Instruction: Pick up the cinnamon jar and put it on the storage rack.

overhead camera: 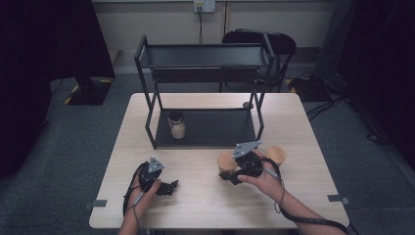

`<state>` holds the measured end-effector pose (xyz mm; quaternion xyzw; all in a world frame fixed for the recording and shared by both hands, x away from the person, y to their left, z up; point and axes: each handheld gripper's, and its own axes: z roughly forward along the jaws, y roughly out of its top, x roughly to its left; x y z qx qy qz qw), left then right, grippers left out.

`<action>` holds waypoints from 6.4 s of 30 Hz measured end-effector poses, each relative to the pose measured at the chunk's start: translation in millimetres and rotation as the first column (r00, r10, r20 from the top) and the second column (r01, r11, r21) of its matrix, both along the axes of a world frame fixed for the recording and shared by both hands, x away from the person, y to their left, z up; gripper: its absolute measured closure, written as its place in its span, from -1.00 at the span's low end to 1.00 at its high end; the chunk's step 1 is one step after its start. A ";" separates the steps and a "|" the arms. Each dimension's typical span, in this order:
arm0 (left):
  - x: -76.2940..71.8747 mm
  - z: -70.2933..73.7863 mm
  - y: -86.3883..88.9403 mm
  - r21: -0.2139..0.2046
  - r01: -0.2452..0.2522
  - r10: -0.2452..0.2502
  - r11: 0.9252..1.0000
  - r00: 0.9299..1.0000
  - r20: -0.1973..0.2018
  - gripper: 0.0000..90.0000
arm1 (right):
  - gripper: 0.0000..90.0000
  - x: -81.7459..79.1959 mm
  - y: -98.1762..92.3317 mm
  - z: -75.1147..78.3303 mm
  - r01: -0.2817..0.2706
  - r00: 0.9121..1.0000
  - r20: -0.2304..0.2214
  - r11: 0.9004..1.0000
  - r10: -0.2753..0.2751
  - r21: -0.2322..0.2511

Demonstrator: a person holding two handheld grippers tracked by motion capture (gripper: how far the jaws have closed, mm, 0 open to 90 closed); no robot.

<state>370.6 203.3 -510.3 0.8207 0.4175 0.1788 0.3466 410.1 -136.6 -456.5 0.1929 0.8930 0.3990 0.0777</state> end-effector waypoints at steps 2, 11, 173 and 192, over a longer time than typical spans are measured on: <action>0.0 0.0 0.0 0.000 0.000 0.000 1.000 1.000 0.000 -1.00 | -0.44 0.8 2.5 0.2 0.005 1.000 0.000 1.000 -0.005 0.001; 0.0 0.0 0.1 0.000 0.002 -0.002 1.000 1.000 0.000 -1.00 | -0.44 5.2 10.5 2.6 0.014 1.000 0.004 1.000 -0.014 0.003; 0.1 0.0 0.9 0.003 0.010 -0.010 1.000 1.000 0.002 -1.00 | -0.44 130.8 84.9 -1.5 0.253 0.966 0.052 0.967 -0.252 -0.016; 0.2 0.1 1.0 0.004 0.010 -0.010 1.000 1.000 0.002 -1.00 | -0.44 137.7 88.4 -7.1 0.270 0.962 0.047 0.963 -0.269 -0.012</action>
